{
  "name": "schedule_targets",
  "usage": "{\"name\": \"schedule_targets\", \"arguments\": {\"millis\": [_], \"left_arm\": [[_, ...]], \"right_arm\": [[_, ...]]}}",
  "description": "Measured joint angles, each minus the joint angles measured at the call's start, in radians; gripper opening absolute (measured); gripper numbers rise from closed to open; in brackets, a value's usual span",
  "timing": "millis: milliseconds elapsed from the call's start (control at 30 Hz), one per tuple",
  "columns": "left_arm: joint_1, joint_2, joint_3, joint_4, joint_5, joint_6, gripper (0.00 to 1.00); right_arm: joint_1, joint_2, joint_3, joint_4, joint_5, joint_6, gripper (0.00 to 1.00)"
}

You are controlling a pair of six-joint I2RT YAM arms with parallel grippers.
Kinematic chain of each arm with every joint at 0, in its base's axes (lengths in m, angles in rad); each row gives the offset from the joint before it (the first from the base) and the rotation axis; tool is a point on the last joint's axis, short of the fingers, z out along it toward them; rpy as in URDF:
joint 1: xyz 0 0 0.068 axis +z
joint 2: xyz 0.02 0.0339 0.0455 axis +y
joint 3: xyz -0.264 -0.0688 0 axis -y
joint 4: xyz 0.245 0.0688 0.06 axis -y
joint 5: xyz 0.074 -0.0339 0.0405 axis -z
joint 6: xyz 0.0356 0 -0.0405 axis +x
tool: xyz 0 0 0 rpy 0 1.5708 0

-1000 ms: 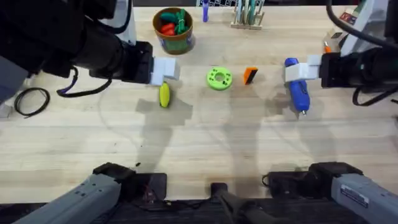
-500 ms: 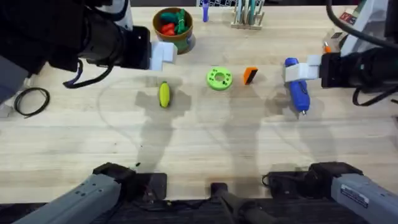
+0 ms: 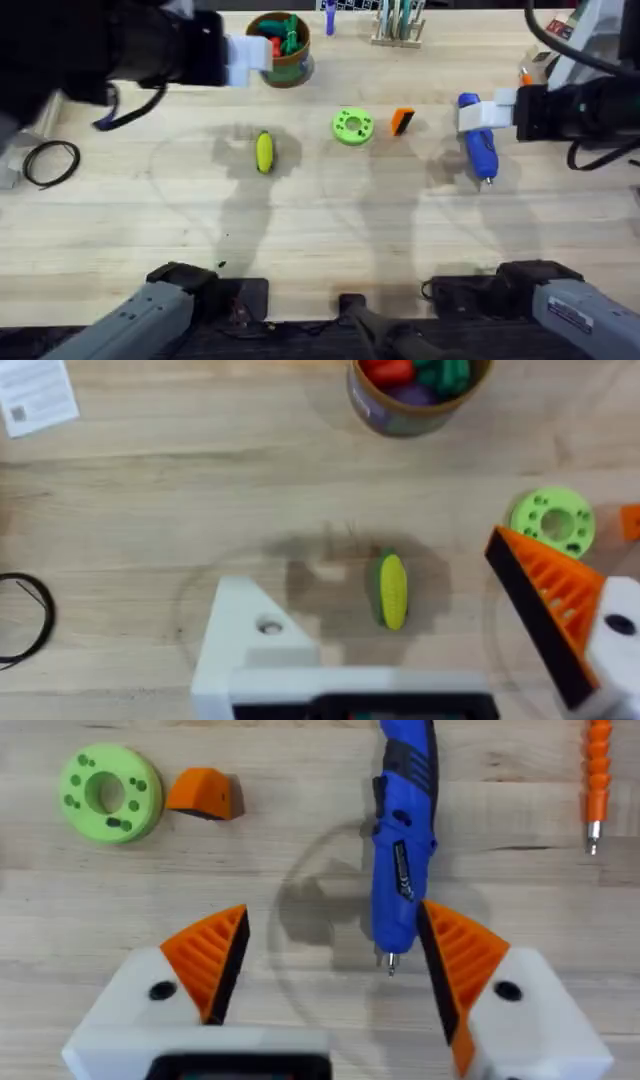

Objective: Pick up the gripper from the table and insert it into the empty holder that is missing its gripper. Then pick up a screw, insert it into the mounting hole, and use the screwdriver to tighten it. Finally, clean up the table by picking up the vegetable and placing it into the bucket.

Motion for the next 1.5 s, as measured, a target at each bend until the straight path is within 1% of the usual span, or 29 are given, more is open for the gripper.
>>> {"name": "schedule_targets", "arguments": {"millis": [133, 233, 367, 533, 567, 600, 700, 767, 900, 1067, 1300, 1500], "left_arm": [[0.053, -0.119, -0.052, 0.043, 0.026, 0.000, 0.985], [0.092, -0.234, -0.141, 0.114, 0.053, 0.000, 0.985], [0.127, -0.362, -0.297, 0.252, 0.107, 0.000, 0.985], [0.166, -0.491, -0.494, 0.473, 0.222, 0.000, 0.986], [0.171, -0.508, -0.521, 0.501, 0.243, 0.001, 0.986], [0.179, -0.533, -0.560, 0.551, 0.274, 0.006, 0.986], [0.191, -0.590, -0.646, 0.655, 0.354, 0.032, 0.986], [0.196, -0.623, -0.699, 0.706, 0.397, 0.049, 0.986], [0.209, -0.687, -0.792, 0.767, 0.450, 0.063, 0.986], [0.212, -0.775, -0.876, 0.778, 0.480, 0.072, 0.985], [0.212, -0.914, -0.952, 0.787, 0.521, 0.075, 0.986], [0.212, -1.017, -0.991, 0.810, 0.552, 0.074, 0.986]], "right_arm": [[0.000, 0.000, 0.000, 0.000, 0.000, 0.000, 0.992], [0.000, 0.000, 0.000, 0.000, 0.000, 0.000, 0.991], [0.000, 0.000, 0.000, 0.000, 0.000, 0.000, 0.992], [0.000, 0.000, 0.000, 0.000, 0.000, 0.000, 0.993], [0.000, 0.000, 0.000, 0.000, 0.000, 0.000, 0.993], [0.000, 0.000, 0.000, 0.000, 0.000, 0.000, 0.993], [0.000, 0.000, 0.000, 0.000, 0.000, 0.000, 0.992], [0.000, 0.000, 0.000, 0.000, 0.000, 0.000, 0.992], [0.000, 0.000, 0.000, 0.000, 0.000, 0.000, 0.992], [0.000, 0.000, 0.000, 0.000, 0.000, 0.000, 0.991], [0.000, 0.000, 0.000, 0.000, 0.000, 0.000, 0.991], [0.000, 0.000, 0.000, 0.000, 0.000, 0.000, 0.993]]}}
